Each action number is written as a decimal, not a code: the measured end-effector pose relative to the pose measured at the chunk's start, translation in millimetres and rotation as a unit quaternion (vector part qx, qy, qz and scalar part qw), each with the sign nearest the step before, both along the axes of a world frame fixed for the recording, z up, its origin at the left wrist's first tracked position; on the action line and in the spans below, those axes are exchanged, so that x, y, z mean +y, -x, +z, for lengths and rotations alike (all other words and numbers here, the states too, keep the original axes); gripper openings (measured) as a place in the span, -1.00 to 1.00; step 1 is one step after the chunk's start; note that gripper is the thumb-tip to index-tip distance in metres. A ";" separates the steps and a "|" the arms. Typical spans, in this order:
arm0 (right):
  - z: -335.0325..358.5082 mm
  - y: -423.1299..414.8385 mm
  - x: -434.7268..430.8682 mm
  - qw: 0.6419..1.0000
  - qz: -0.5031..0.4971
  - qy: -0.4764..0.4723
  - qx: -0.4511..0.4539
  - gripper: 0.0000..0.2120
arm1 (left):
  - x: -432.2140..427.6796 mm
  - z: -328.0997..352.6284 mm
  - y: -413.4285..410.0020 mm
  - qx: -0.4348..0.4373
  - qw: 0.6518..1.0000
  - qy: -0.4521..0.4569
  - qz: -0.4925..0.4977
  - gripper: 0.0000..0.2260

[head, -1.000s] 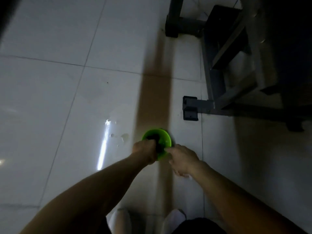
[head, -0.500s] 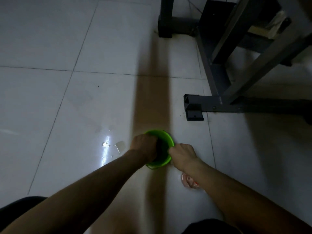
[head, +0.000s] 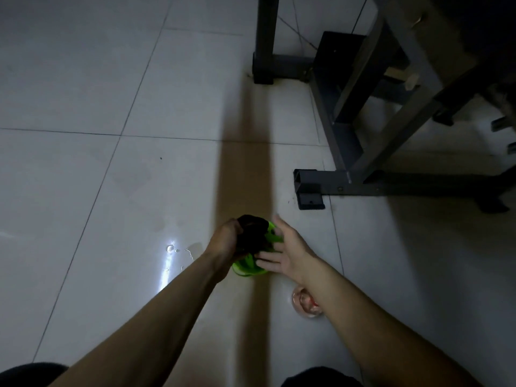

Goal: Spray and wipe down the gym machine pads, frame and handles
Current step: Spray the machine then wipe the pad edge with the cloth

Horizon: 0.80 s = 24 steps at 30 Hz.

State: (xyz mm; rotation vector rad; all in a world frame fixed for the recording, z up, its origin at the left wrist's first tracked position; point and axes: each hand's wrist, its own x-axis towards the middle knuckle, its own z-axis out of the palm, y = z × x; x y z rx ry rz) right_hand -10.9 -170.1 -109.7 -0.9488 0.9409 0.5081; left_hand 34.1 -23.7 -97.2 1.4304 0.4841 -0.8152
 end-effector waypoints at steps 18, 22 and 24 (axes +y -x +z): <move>-38.8 -20.8 18.8 0.997 -0.039 0.064 -0.020 -0.82 | -20.7 -70.1 0.2 0.029 0.976 0.177 0.127 -0.74; -43.1 -22.2 13.5 0.987 -0.085 0.125 0.054 -0.72 | -30.9 -81.0 18.4 -0.122 0.991 0.031 0.043 -0.79; -31.4 -15.3 3.2 0.993 -0.062 0.072 0.069 -0.65 | -32.8 -89.8 17.3 -0.150 0.989 -0.008 0.018 -0.77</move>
